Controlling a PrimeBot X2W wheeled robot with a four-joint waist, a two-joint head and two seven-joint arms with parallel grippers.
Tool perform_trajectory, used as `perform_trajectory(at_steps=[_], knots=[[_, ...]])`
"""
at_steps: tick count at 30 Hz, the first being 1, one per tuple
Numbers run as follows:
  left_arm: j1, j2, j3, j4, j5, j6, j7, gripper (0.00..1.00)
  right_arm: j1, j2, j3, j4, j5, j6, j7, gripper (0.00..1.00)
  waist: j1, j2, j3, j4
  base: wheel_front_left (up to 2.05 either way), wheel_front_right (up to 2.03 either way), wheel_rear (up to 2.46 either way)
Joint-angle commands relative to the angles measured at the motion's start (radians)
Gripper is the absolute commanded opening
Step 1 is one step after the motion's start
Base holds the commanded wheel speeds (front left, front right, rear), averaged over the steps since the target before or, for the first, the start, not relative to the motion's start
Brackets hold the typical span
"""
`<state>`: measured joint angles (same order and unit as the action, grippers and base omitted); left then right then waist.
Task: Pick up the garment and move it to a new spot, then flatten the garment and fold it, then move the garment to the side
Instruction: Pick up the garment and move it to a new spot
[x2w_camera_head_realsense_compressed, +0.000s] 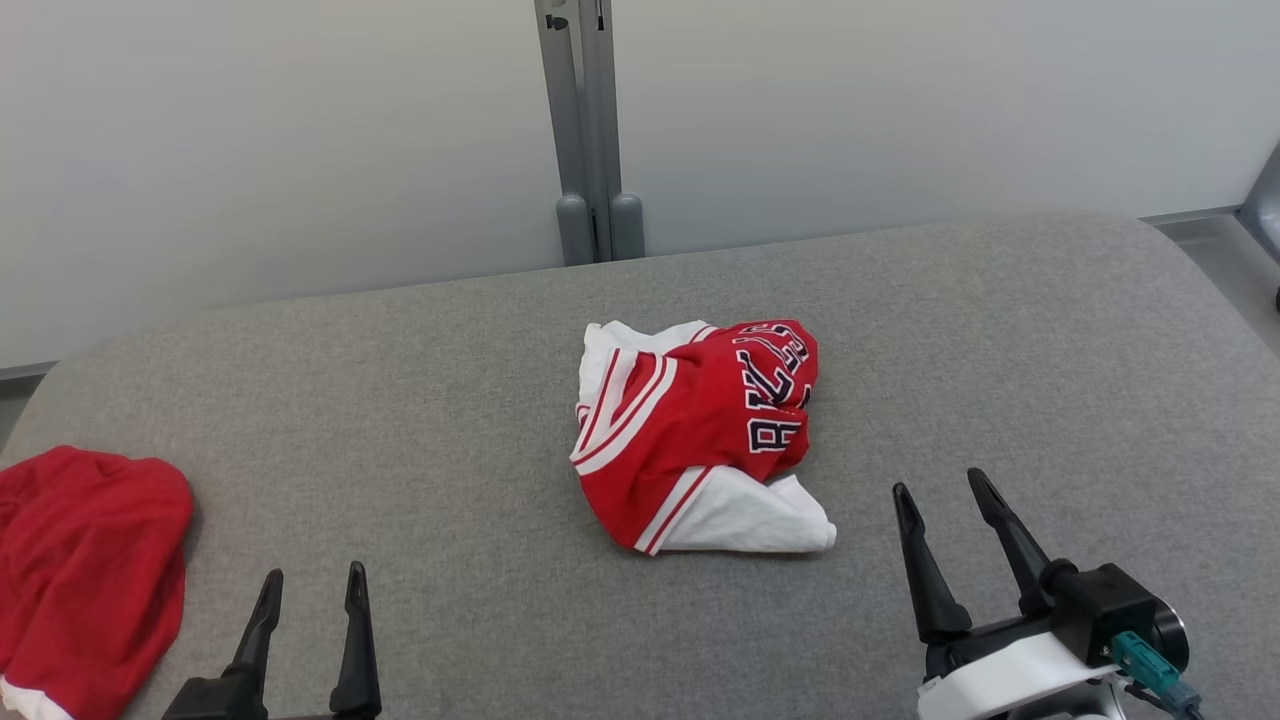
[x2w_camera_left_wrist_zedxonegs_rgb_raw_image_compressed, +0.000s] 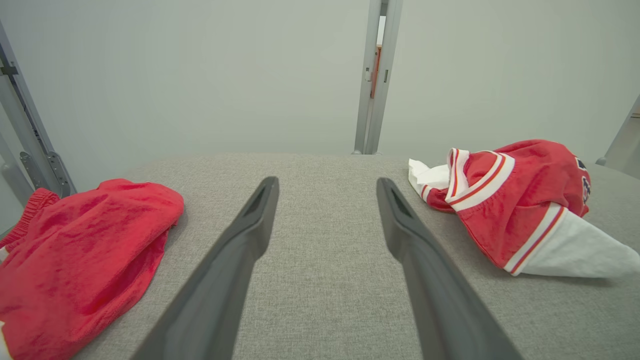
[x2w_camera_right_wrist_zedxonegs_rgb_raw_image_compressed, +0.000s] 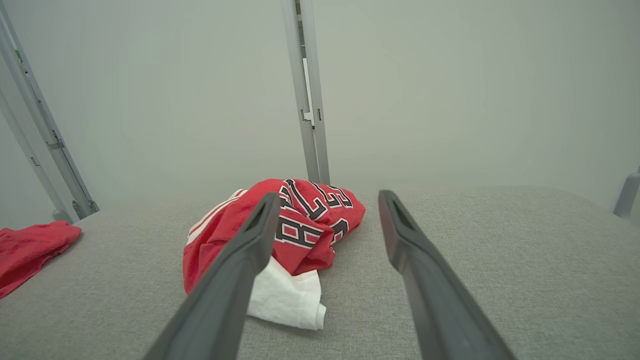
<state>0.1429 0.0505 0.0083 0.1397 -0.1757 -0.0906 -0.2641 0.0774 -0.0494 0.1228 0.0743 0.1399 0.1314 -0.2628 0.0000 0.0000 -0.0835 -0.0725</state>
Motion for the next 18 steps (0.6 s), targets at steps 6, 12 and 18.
perform_trajectory(at_steps=[6,12,18], knots=[[0.013,0.000,-0.006,0.004,-0.010,-0.002,0.000,1.00,0.003,-0.002,-0.007,0.003,0.005,-0.001,-0.003,1.00,0.0000,0.0000,0.001,0.005,0.00,0.00,0.00],[0.012,0.000,-0.016,0.007,-0.009,-0.006,0.000,1.00,0.004,-0.002,-0.006,-0.001,0.003,-0.001,-0.003,1.00,0.0000,0.0000,0.004,0.011,0.00,0.00,0.00],[0.007,0.000,-0.020,0.013,-0.011,-0.008,-0.001,1.00,0.006,-0.002,-0.007,-0.001,0.004,-0.001,-0.003,1.00,0.0000,0.0000,0.007,0.020,0.00,0.00,0.00]])
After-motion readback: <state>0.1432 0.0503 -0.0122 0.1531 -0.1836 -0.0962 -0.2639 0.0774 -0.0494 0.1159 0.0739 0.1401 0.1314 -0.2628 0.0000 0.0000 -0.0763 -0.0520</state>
